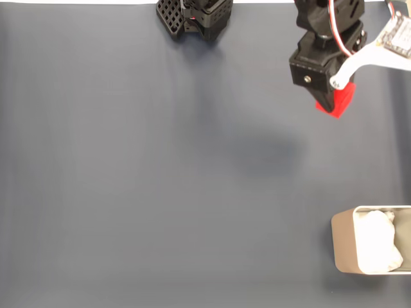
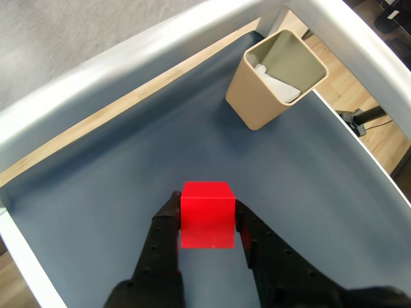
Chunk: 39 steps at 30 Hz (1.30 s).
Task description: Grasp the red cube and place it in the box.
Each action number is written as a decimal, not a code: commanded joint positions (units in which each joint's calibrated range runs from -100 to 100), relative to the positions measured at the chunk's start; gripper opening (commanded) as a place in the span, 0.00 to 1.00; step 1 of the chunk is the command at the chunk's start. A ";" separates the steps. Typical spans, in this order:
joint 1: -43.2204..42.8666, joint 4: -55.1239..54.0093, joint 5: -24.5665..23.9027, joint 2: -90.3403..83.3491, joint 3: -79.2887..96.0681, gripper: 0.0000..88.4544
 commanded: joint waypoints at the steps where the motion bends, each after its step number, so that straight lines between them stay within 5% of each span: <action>1: 2.18 0.21 -0.73 2.09 -6.12 0.03; 39: 7.93 5.30 -2.54 44.90 -64.33 0.03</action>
